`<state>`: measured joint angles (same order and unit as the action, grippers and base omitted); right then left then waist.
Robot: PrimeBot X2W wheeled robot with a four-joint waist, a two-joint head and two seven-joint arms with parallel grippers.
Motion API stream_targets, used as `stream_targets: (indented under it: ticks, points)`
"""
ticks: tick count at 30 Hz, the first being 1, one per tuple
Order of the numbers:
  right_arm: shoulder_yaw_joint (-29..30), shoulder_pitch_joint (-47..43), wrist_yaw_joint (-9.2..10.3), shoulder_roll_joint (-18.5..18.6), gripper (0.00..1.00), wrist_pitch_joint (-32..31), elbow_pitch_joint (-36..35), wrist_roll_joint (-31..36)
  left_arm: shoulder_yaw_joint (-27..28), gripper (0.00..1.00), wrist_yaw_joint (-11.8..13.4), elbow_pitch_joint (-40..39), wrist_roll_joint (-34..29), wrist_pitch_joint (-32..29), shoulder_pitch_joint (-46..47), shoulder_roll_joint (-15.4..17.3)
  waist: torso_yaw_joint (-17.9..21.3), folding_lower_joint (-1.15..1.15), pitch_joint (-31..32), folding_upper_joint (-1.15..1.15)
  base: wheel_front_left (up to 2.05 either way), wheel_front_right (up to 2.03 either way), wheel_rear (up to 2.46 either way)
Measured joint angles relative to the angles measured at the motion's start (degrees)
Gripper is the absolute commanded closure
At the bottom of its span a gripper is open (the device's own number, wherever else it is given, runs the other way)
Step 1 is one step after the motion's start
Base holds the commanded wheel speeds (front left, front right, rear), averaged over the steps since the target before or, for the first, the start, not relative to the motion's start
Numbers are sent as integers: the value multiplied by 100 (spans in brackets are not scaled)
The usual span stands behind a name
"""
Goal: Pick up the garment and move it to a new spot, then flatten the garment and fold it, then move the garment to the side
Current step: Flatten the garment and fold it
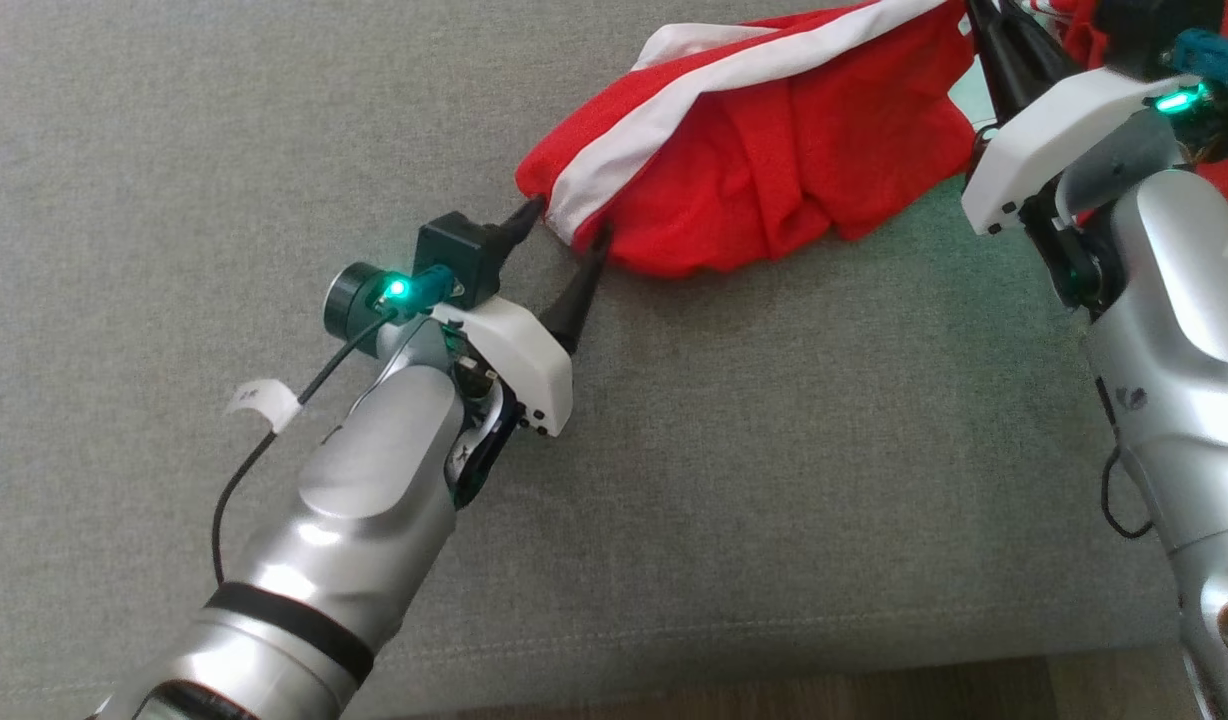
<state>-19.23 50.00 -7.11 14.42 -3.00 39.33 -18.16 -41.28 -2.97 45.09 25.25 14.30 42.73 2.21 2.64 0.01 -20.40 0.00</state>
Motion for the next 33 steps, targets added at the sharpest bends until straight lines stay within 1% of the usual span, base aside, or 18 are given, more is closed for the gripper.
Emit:
stream_targets:
  ticks: [1, 10, 14, 18, 21, 26, 33]
  points:
    - [-8, 0, 1, -3, 100, 0, 0, 0, -1, 100, -7, 15, 0, 0, 10, -2, 4, 0, 2, 0, 0, 0, 0]
    - [-9, -2, 0, 56, 100, 109, 132, 37, 1, 100, -97, 59, -82, 0, -1, -9, -72, 0, 191, 0, 0, 0, 0]
    - [-26, -7, 1, 145, 100, 254, 225, 168, 3, 100, -131, -34, -204, 0, -93, 4, -152, 0, 330, 0, 0, 0, 0]
    - [-118, -60, 0, 247, 100, 498, 253, 278, 12, 100, -159, -207, -358, 0, -229, 85, -228, -1, 564, 0, 0, 0, 0]
    - [-258, -175, 0, 339, 100, 692, 214, 367, 20, 100, -159, -353, -448, 0, -319, 224, -269, -1, 803, 0, 0, 0, 0]
    - [-478, -307, 0, 534, 100, 928, -21, 522, 35, 100, -213, -661, -454, -21, -330, 565, -310, -1, 1273, 0, 0, 0, 0]
    - [-411, -308, 0, 821, 100, 969, -619, 771, 155, 100, -197, -1556, -495, -498, -200, 1072, -333, -1, 1962, 0, 0, 0, 0]
